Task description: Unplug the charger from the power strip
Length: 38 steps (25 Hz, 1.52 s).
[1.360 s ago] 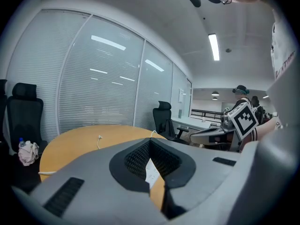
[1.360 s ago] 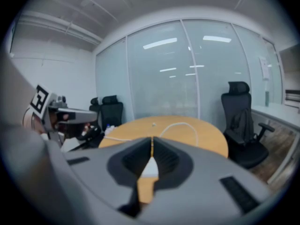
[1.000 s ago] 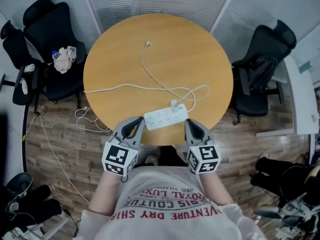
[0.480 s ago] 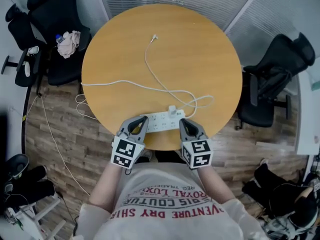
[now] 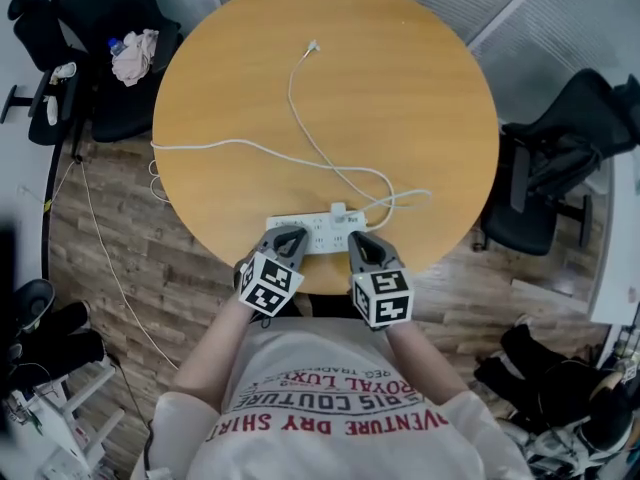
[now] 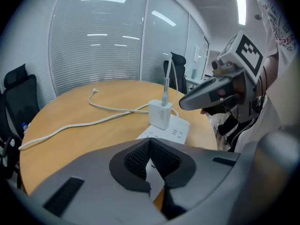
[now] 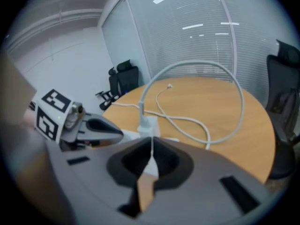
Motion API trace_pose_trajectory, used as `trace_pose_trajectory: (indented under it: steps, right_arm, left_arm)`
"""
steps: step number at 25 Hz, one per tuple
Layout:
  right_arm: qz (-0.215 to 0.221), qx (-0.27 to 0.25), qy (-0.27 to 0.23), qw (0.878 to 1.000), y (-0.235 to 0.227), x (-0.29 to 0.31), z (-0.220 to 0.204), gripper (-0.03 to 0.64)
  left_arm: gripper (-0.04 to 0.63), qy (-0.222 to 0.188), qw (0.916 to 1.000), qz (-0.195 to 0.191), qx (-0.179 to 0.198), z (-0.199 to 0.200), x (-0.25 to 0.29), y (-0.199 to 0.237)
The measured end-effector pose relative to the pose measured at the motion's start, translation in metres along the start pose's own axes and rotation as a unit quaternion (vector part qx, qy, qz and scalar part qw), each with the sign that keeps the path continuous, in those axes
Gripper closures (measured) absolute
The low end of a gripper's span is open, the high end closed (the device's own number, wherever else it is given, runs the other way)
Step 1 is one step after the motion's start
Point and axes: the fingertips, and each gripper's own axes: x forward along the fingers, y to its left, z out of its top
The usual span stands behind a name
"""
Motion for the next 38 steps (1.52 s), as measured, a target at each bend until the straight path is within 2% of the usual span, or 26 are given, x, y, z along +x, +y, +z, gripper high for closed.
trace_pose_trajectory:
  steps: [5, 10, 12, 13, 14, 15, 22, 26, 28, 32, 38]
  right_arm:
    - [0.015, -0.003, 0.024, 1.000, 0.004, 0.008, -0.014, 0.588]
    - [0.042, 0.002, 0.046, 0.998, 0.011, 0.019, -0.021, 0.586]
    - [0.039, -0.002, 0.053, 0.998, 0.012, 0.024, -0.022, 0.584]
    - [0.035, -0.003, 0.056, 0.998, 0.012, 0.027, -0.021, 0.559]
    - [0.030, -0.004, 0.058, 0.998, 0.013, 0.030, -0.021, 0.472]
    - [0.025, -0.005, 0.060, 0.998, 0.013, 0.033, -0.020, 0.425]
    - [-0.019, -0.013, 0.088, 0.996, 0.008, 0.058, -0.020, 0.413]
    - [-0.058, 0.029, 0.106, 0.992, 0.004, 0.063, -0.021, 0.413]
    - [-0.081, 0.041, 0.110, 0.990, 0.002, 0.064, -0.021, 0.423]
    - [-0.100, 0.018, 0.118, 0.988, 0.001, 0.065, -0.020, 0.456]
    - [-0.113, 0.000, 0.133, 0.985, 0.003, 0.063, -0.021, 0.460]
  left_arm:
    - [0.563, 0.045, 0.9989, 0.010, -0.007, -0.014, 0.016, -0.003]
    - [0.562, 0.036, 0.9985, -0.012, -0.040, -0.016, 0.019, 0.000]
    - [0.562, 0.037, 0.9982, -0.018, -0.044, -0.016, 0.020, 0.000]
    - [0.563, 0.036, 0.9981, -0.020, -0.045, -0.015, 0.019, 0.001]
    - [0.563, 0.034, 0.9981, -0.023, -0.046, -0.014, 0.019, 0.001]
    - [0.562, 0.033, 0.9980, -0.025, -0.047, -0.013, 0.018, 0.000]
    - [0.563, 0.033, 0.9966, -0.045, -0.062, -0.014, 0.021, -0.001]
    - [0.563, 0.033, 0.9964, -0.045, -0.064, -0.016, 0.022, -0.002]
    - [0.563, 0.026, 0.9958, -0.043, -0.077, -0.014, 0.020, 0.002]
    - [0.563, 0.019, 0.9937, -0.039, -0.103, -0.010, 0.018, 0.006]
    - [0.563, 0.035, 0.9944, -0.035, -0.094, -0.014, 0.023, 0.005]
